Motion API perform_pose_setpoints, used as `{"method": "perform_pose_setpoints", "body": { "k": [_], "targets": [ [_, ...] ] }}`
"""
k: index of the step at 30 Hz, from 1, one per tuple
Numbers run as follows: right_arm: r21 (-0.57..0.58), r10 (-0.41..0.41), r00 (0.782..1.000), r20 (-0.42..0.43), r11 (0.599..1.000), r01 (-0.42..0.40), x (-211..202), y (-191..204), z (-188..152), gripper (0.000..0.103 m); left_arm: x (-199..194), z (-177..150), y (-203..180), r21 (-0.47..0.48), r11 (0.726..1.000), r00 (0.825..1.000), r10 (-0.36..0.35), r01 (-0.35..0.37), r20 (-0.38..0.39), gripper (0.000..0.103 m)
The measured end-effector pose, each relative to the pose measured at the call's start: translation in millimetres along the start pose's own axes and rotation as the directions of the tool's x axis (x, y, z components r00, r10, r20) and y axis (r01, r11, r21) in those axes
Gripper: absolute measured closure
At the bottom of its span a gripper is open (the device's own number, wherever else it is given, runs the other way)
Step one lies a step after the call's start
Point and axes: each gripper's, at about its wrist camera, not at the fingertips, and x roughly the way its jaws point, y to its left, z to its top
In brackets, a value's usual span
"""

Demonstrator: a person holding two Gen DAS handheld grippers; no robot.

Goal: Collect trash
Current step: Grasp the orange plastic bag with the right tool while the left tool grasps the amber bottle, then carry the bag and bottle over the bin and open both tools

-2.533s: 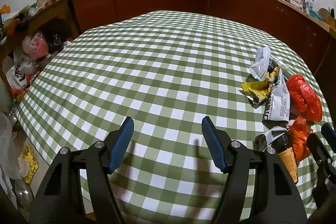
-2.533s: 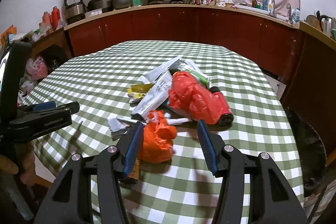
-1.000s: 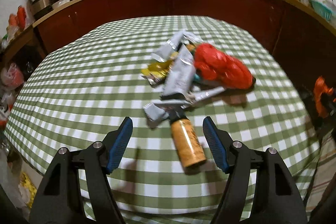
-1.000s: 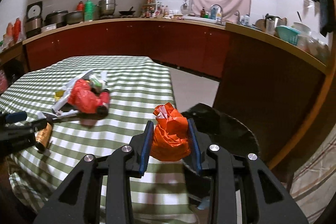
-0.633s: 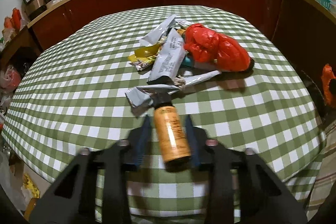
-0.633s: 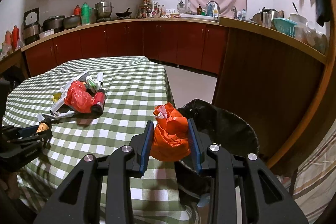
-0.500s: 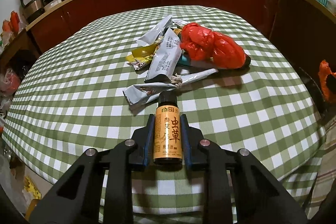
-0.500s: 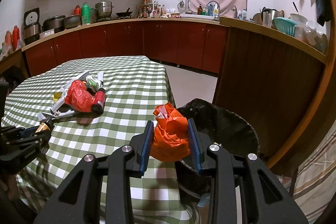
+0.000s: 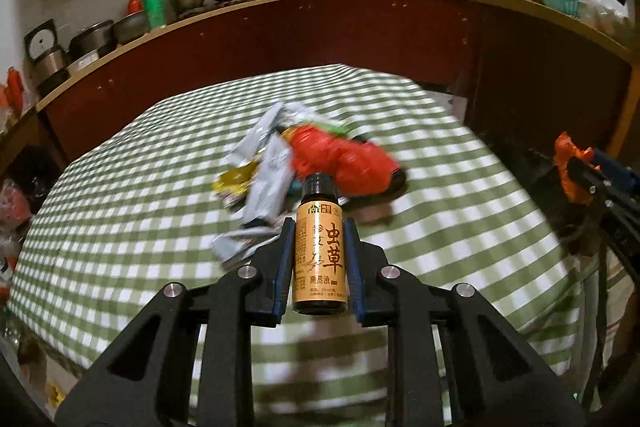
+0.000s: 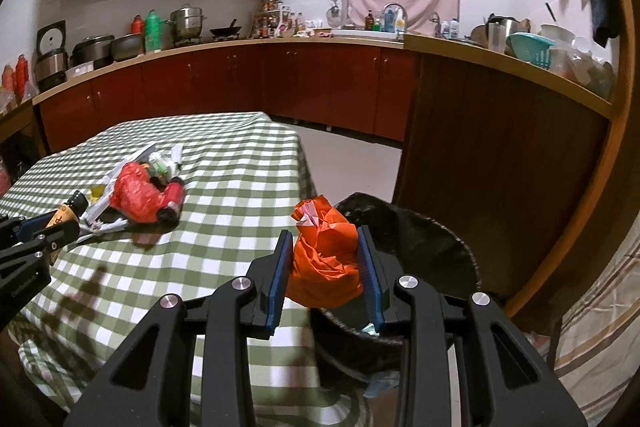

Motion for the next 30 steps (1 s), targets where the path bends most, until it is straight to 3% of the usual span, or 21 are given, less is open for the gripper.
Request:
{"method": "perform_pose_setpoints", "body": {
  "k": [13, 30],
  "targets": [
    [0.077, -0.112, 0.994, 0.008, 0.991, 0.111, 15.0, -49.9, 11.7, 0.07, 45.5, 50.7, -95.4, 0.089, 0.98, 0.984, -0.177, 0.177, -0.003, 0.08],
    [0.151, -0.132, 0.99, -0.05, 0.979, 0.138, 55.6, -94.9, 8.2, 0.07, 96.9, 76.8, -180.6, 0.168, 0.962, 0.976, -0.207, 0.216, -0.071, 0.08]
  ]
}}
